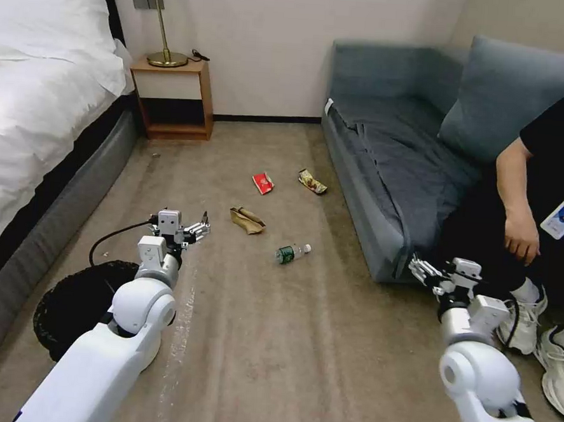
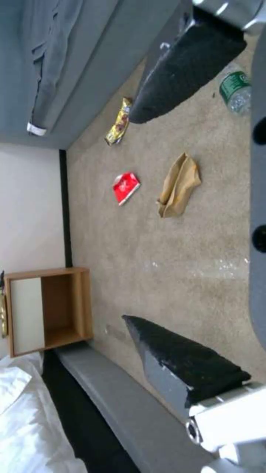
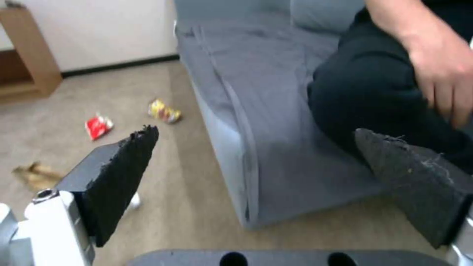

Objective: Pick up the trash bin, then pick up the garbage on the floor and place it into the trash bin.

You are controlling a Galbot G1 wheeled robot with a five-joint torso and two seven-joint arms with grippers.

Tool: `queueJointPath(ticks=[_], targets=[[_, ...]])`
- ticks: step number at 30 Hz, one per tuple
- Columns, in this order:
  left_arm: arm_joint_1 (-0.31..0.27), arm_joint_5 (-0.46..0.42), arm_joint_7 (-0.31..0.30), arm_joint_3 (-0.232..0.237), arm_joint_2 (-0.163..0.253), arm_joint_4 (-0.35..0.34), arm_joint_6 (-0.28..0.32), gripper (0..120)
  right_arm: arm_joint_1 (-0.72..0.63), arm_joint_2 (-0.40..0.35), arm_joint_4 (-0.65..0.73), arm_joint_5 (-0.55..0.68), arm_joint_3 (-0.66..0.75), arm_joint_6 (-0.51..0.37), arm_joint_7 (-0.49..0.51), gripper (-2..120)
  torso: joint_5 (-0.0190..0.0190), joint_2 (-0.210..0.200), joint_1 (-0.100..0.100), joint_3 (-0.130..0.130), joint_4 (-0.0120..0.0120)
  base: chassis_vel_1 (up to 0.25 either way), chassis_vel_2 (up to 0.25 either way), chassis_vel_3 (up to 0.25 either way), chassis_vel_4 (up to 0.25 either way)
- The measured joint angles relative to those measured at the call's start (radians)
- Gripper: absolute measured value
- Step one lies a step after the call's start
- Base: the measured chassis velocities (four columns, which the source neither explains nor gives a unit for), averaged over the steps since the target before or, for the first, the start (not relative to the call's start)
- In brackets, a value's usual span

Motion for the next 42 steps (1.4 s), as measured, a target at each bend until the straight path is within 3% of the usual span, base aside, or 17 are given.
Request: queueJointPath(ticks=[4,5,6,7,8,9,10,11,13,17,20,22,28,42], targets=[[0.008,-0.019,0.006,-0.004,0.042,-0.015,0.002,100,-0.070,-0.062,0.086,0.096,0.011,-0.052,0.062,100,-0.0004,0.000,0.000,0.000,-0.0002,0.000,0.000,0.000,0.000],[0.018,-0.031,0.020,-0.022,0.090,-0.029,0.000,100,-0.104,-0.091,0.125,0.142,0.017,-0.076,0.092,100,-0.0002,0.000,0.000,0.000,-0.0001,0.000,0.000,0.000,0.000],[0.018,-0.031,0.020,-0.022,0.090,-0.029,0.000,100,-0.104,-0.091,0.125,0.142,0.017,-0.076,0.092,100,-0.0002,0.000,0.000,0.000,-0.0001,0.000,0.000,0.000,0.000],[0.035,-0.052,0.048,-0.050,0.168,-0.052,-0.009,100,-0.143,-0.126,0.174,0.196,0.023,-0.106,0.126,100,0.0002,0.000,0.000,0.000,0.0001,0.000,0.000,0.000,0.000],[0.042,-0.060,0.059,-0.061,0.199,-0.061,-0.012,100,-0.153,-0.134,0.186,0.209,0.024,-0.113,0.135,100,-0.0005,0.000,0.000,0.000,0.0002,0.000,0.000,0.000,0.000],[0.042,-0.060,0.059,-0.061,0.199,-0.061,-0.012,100,-0.153,-0.134,0.186,0.209,0.024,-0.113,0.135,100,-0.0005,0.000,0.000,0.000,0.0002,0.000,0.000,0.000,0.000],[0.050,-0.070,0.074,-0.076,0.242,-0.073,-0.017,100,-0.161,-0.141,0.195,0.220,0.025,-0.119,0.142,100,0.0003,0.000,0.000,0.000,0.0004,0.000,0.000,0.000,0.000],[0.053,-0.074,0.080,-0.082,0.256,-0.078,-0.019,100,-0.162,-0.143,0.197,0.223,0.026,-0.121,0.144,100,0.0012,0.000,0.000,0.000,0.0005,0.000,0.000,0.000,0.000],[0.056,-0.076,0.084,-0.083,0.261,-0.079,-0.020,100,-0.162,-0.143,0.197,0.224,0.026,-0.121,0.144,100,-0.0006,0.000,0.000,0.000,0.0003,0.000,0.000,0.000,0.000],[0.056,-0.076,0.087,-0.084,0.262,-0.079,-0.021,100,-0.181,-0.170,0.189,0.231,0.028,-0.121,0.122,100,0.0007,0.000,0.000,0.000,0.0001,0.000,0.000,0.000,0.000],[0.058,-0.076,0.097,-0.085,0.270,-0.072,-0.025,100,-0.200,-0.223,0.167,0.234,0.030,-0.122,0.091,100,-0.0007,0.000,0.000,0.000,0.0000,0.000,0.000,0.000,0.000],[0.071,-0.054,0.170,-0.106,0.327,0.035,-0.067,100,-0.191,-0.233,0.155,0.234,0.030,-0.121,0.086,100,0.0006,0.000,0.000,0.000,0.0001,0.000,0.000,0.000,0.000],[0.074,-0.031,0.204,-0.112,0.335,0.095,-0.091,100,-0.171,-0.234,0.128,0.226,0.017,-0.111,0.081,100,-0.0002,0.000,0.000,0.000,0.0003,0.000,0.000,0.000,0.000],[0.072,-0.022,0.213,-0.112,0.337,0.090,-0.095,100,-0.146,-0.233,0.087,0.216,0.006,-0.096,0.079,100,0.0001,0.000,0.000,0.000,0.0001,0.000,0.000,0.000,0.000]])
